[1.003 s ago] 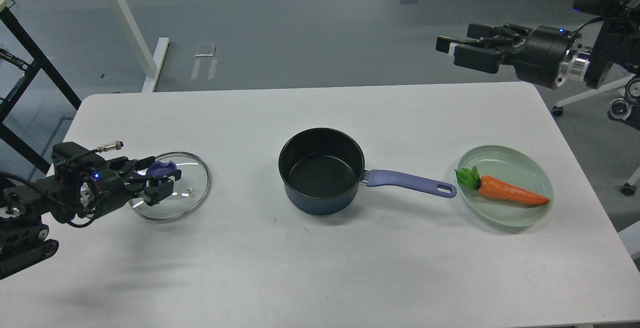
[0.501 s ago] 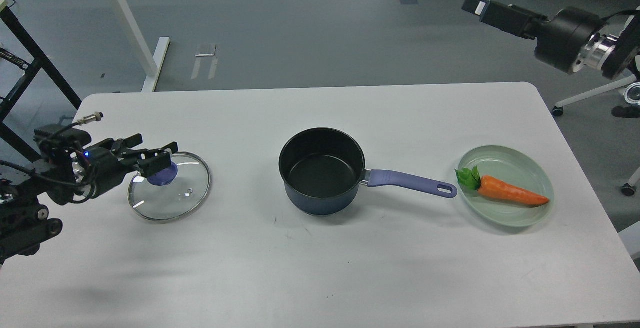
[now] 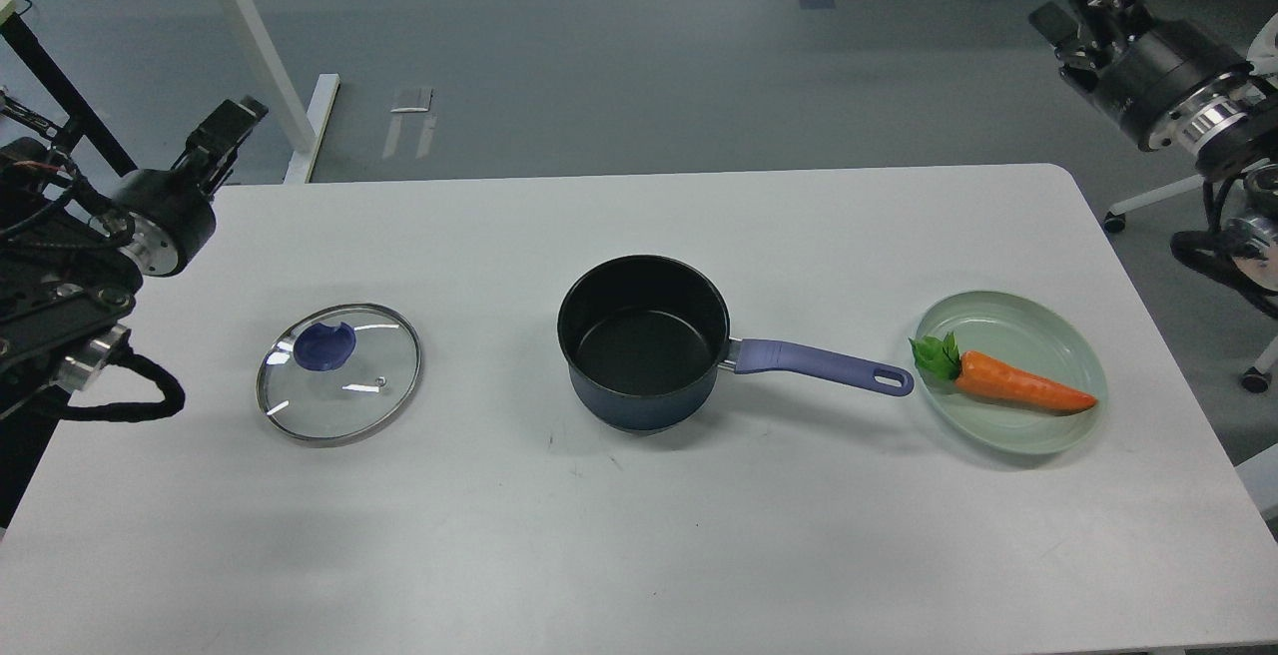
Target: Open pot lid
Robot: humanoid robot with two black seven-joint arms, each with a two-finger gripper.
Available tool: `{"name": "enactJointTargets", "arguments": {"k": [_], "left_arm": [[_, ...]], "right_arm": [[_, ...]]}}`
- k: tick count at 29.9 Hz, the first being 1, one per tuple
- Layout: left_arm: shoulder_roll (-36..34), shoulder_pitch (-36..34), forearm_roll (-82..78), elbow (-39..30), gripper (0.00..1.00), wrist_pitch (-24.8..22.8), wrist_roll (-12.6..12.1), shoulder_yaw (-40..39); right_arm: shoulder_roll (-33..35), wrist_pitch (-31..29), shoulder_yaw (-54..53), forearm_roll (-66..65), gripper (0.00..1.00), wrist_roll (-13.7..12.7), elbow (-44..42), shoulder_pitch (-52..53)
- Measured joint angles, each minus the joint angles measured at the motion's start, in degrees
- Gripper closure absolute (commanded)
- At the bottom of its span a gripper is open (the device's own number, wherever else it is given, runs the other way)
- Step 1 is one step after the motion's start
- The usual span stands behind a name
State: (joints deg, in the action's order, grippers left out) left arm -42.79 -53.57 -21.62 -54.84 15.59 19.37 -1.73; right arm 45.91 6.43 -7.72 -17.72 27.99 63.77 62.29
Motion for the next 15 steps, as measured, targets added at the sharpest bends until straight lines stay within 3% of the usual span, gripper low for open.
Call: {"name": "enactJointTargets", "arguments": {"k": [4,15], "left_arm": [[3.9,0.5,7.8,2.5,0.01,-2.3,0.0,-4.5],[15.8,1.1,29.2,14.8,0.01,-15.5,0.1,-16.6]], "right_arm": [[-4.5,0.0,-7.5,5.5,0.0,0.0,-3.3,-5.8],[-22.3,-0.8,-27.1,12.7,0.0,0.0,-16.3,-14.2]]}}
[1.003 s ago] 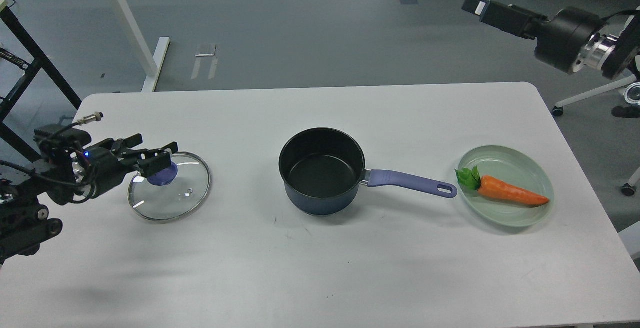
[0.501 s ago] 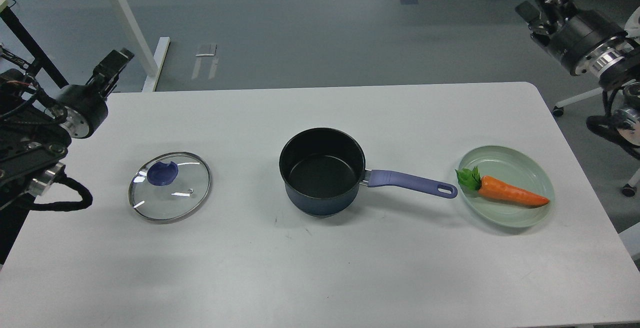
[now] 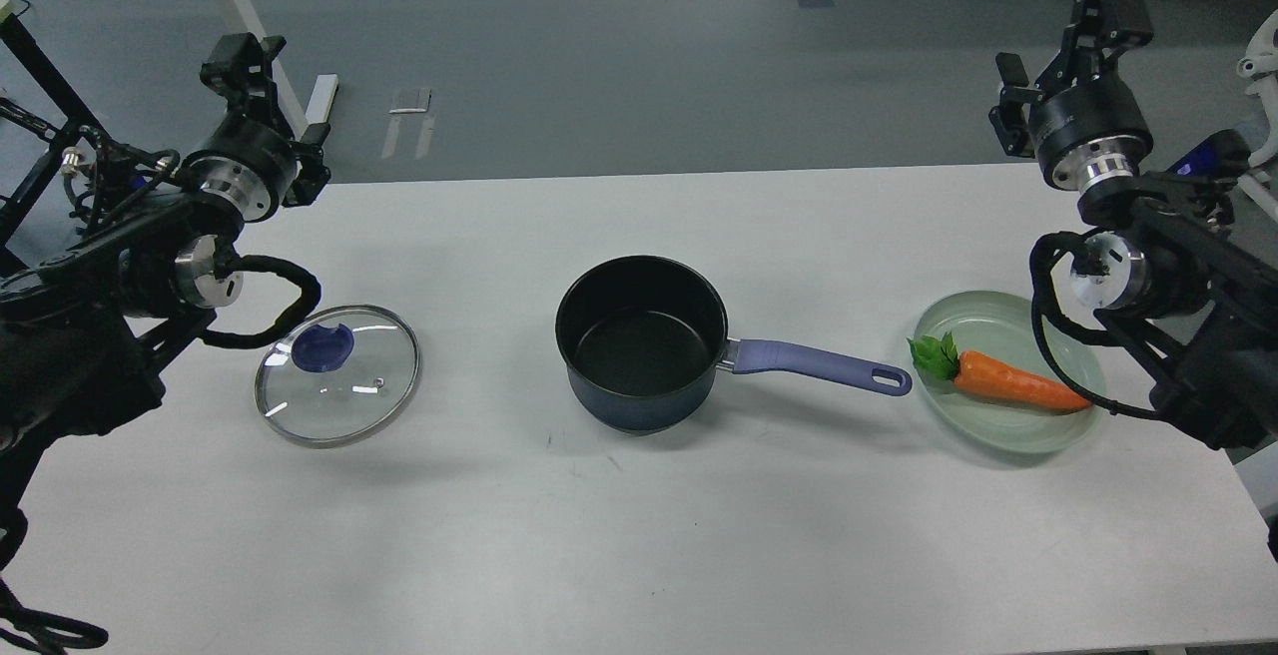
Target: Open pot lid
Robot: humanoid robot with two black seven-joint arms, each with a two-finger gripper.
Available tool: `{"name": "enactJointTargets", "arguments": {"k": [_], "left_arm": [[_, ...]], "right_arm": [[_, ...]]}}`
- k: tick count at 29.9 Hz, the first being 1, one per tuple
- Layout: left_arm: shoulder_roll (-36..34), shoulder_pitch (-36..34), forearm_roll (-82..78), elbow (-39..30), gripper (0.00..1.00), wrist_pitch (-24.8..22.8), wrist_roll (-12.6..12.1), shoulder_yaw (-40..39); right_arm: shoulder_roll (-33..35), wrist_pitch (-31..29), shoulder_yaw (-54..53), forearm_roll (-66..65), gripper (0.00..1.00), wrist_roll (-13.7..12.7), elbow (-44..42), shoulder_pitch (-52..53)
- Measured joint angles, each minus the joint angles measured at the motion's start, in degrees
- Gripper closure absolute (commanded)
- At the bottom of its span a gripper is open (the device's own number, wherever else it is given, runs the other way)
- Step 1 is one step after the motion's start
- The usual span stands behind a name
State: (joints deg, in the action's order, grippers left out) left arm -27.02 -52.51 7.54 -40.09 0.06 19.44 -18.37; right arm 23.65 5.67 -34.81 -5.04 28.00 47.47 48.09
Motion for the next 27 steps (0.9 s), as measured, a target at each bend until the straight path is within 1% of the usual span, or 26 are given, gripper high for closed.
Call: {"name": "enactJointTargets", "arguments": {"k": [2,5,10,17,21,23,27], "left_arm": [[1.7,0.4,1.4,1.6,0.0,-2.5,0.0,-2.0],[3.9,1.0,2.8,2.8,0.0,-5.0,0.1,-4.1],[6.5,1.7,5.4,3.2,0.0,-6.6,0.4,-8.5],[7.1,1.8,6.4,3.1,0.0,-9.9,0.4,-10.3],[6.7,1.8,7.1,3.1,0.0,-10.5,0.6,-11.2],[6.6,1.8,7.1,3.1,0.0,-10.6,1.1,-11.2],[6.5,1.8,7.1,3.1,0.0,-10.6,3.1,-11.3]], "right_arm": [[-2.6,-0.4,-1.8,1.2,0.0,0.0,-1.4,-0.1],[-5.5,-2.0,-3.1,3.7,0.0,0.0,-2.6,-0.2],[-8.5,-5.4,-4.0,7.9,0.0,0.0,-3.8,-0.2],[-8.9,-10.4,-5.7,11.3,0.0,-0.3,-3.6,-0.1],[-8.8,-11.4,-6.1,11.5,0.0,-0.5,-3.4,-0.1],[-8.7,-11.5,-6.1,11.5,0.0,-0.5,-3.4,-0.1],[-8.4,-12.3,-6.0,11.4,0.0,-0.5,-3.2,-0.3]]}}
